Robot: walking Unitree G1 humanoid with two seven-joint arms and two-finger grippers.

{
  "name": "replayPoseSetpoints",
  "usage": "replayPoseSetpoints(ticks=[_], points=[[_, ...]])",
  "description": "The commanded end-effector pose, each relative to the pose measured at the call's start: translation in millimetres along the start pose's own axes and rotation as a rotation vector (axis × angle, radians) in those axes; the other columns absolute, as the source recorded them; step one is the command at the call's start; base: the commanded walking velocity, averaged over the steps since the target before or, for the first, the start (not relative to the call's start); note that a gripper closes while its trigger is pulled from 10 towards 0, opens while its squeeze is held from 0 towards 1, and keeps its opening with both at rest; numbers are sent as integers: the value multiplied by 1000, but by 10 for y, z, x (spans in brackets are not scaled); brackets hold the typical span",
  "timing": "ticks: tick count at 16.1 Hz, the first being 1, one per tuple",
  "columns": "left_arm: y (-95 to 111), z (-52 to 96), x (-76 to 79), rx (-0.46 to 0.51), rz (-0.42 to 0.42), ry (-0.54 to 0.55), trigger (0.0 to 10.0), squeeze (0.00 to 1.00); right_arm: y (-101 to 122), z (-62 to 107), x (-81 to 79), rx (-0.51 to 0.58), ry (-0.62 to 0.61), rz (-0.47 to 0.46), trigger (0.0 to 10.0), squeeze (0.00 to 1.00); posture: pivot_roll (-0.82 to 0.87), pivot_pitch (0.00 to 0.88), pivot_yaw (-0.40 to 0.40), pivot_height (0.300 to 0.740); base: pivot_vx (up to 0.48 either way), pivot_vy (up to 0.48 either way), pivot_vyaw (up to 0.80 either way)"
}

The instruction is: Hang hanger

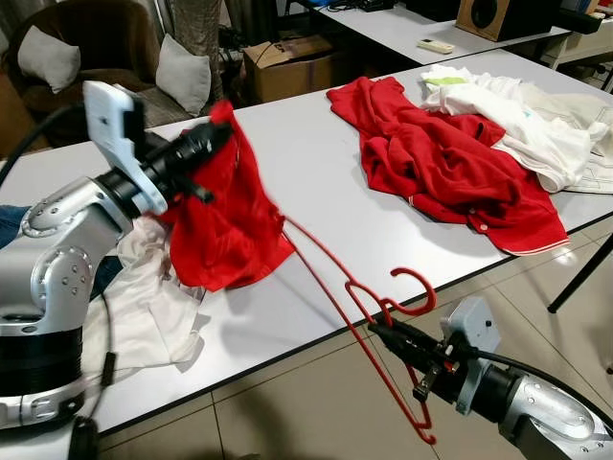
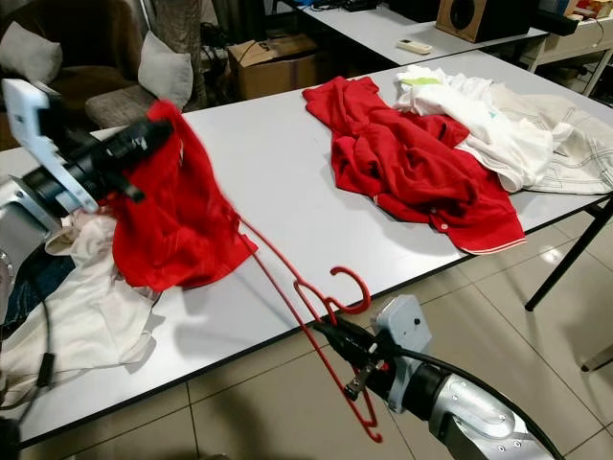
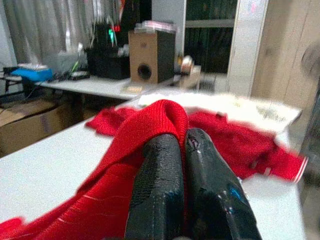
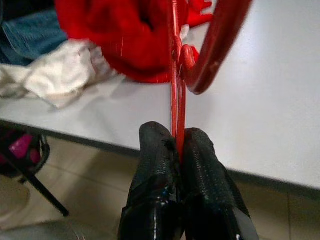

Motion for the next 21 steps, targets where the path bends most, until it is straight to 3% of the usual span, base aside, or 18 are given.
replayPoseSetpoints(ticks=[1, 4, 7, 9, 11, 13, 14, 16, 17, 18, 19, 20, 21], points=[[-38, -8, 38, -33, -36, -27, 0, 0, 124, -2, -13, 50, 10, 17, 10000, 0, -124, 0, 109, 740, 0, 0, 0], [-45, -64, 207, -65, -97, -113, 0, 0, 129, -192, 92, 3, 4, 10, 10000, 0, -126, 0, 103, 740, 0, 0, 0], [-55, -113, 261, -76, -115, -121, 0, 0, 196, -420, 147, -8, 40, 9, 10000, 0, -117, 0, 87, 740, 0, 0, 0], [-91, -86, 308, -101, -136, -145, 0, 0, 298, -572, 220, 34, 36, -57, 10000, 0, -109, 0, 79, 740, 0, 0, 0], [-240, -80, 330, -192, -232, -147, 0, 0, 315, -700, 179, 23, 121, -90, 10000, 0, -89, 0, 60, 740, 0, 0, 0], [-373, -85, 288, -277, -341, -117, 0, 0, 306, -729, 138, 8, 167, -107, 10000, 0, -76, 0, 45, 740, 0, 0, 0], [-402, -106, 213, -300, -382, -52, 0, 0, 245, -714, 101, -28, 195, -107, 10000, 0, -72, 0, 40, 740, 0, 0, 0], [-321, -110, 254, -260, -353, -56, 0, 0, 189, -716, 138, -44, 169, -125, 10000, 0, -69, 0, 38, 740, 0, 0, 0], [-309, -87, 332, -248, -334, -100, 3647, 0, 208, -769, 216, -26, 123, -150, 10000, 0, -68, 0, 38, 740, 0, 0, 0], [-370, -49, 363, -281, -341, -121, 4863, 0, 250, -808, 253, 2, 106, -176, 10000, 0, -68, 0, 38, 740, 0, 0, 0], [-499, 12, 346, -348, -365, -115, 10000, 0, 306, -828, 246, 34, 119, -204, 10000, 0, -66, 0, 37, 740, 0, 0, 0], [-534, 31, 342, -365, -371, -116, 10000, 0, 321, -830, 241, 42, 124, -210, 10000, 0, -64, 0, 33, 740, 0, 0, 0], [-611, 98, 334, -398, -375, -118, 10000, 1000, 342, -828, 219, 54, 142, -230, 10000, 0, -62, 0, 31, 740, 0, 0, 0]])
Point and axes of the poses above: a point about 5 cm out from each wrist's last joint towards the gripper, its own z axis pointing back from the gripper into the wrist, its own y axis along the axis of the wrist's last joint, x = y × z, the point moved 3 cm from there along -z, pointing out of the wrist towards the gripper, and after that the axes turned 15 degrees about -z, right-handed, at the moved point
